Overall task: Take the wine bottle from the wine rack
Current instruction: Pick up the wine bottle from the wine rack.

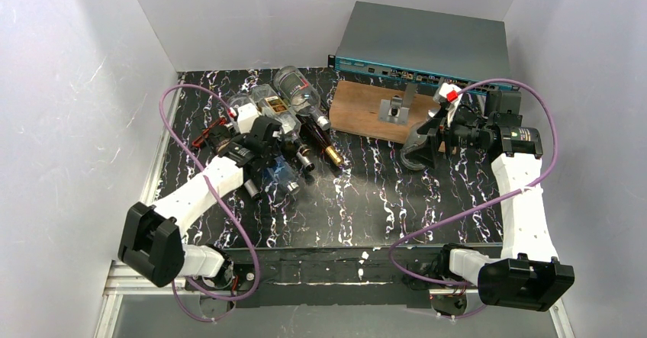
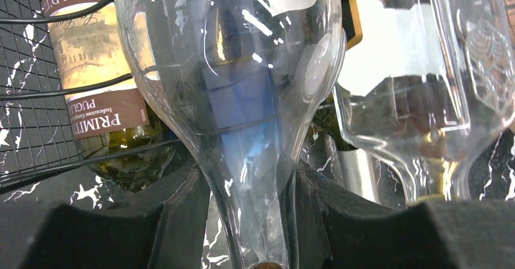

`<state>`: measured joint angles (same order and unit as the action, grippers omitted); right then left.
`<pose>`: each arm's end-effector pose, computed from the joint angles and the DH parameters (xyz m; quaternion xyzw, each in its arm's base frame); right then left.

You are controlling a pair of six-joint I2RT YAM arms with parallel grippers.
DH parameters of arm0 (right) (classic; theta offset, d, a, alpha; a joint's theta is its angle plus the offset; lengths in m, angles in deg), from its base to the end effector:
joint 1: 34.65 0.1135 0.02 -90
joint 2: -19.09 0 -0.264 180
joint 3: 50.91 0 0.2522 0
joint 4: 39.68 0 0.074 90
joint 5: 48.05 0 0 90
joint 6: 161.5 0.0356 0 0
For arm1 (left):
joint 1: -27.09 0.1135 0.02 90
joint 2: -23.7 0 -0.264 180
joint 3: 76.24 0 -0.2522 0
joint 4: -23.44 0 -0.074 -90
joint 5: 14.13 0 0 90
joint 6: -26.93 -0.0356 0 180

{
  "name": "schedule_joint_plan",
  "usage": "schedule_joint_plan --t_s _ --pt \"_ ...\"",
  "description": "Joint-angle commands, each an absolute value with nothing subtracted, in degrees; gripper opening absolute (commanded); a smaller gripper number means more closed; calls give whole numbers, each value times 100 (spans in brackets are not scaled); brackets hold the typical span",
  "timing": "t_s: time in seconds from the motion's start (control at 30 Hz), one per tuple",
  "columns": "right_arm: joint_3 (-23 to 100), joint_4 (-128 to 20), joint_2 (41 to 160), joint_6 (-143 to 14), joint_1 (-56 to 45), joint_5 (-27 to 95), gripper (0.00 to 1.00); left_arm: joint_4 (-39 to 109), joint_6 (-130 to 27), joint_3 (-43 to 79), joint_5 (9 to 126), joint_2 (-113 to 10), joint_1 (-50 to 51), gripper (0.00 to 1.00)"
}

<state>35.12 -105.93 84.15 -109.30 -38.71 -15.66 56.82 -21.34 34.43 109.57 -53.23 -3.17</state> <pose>0.2113 0.0151 0.3770 -0.4106 0.7223 0.2971 0.4705 0.2592 -0.1283 0.2694 -0.2067 0.8544 -0.0200 0.4762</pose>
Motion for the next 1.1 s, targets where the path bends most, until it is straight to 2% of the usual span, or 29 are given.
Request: schedule_joint_plan --t_s 0.0,1.07 --pt "3501 -10467 8405 -10925 -3896 -1768 98 5518 -2418 3467 11098 -4601 -350 0" --pt "3299 -10304 8361 -10855 -3895 -1852 98 5188 -3410 3960 11237 -3276 -350 0"
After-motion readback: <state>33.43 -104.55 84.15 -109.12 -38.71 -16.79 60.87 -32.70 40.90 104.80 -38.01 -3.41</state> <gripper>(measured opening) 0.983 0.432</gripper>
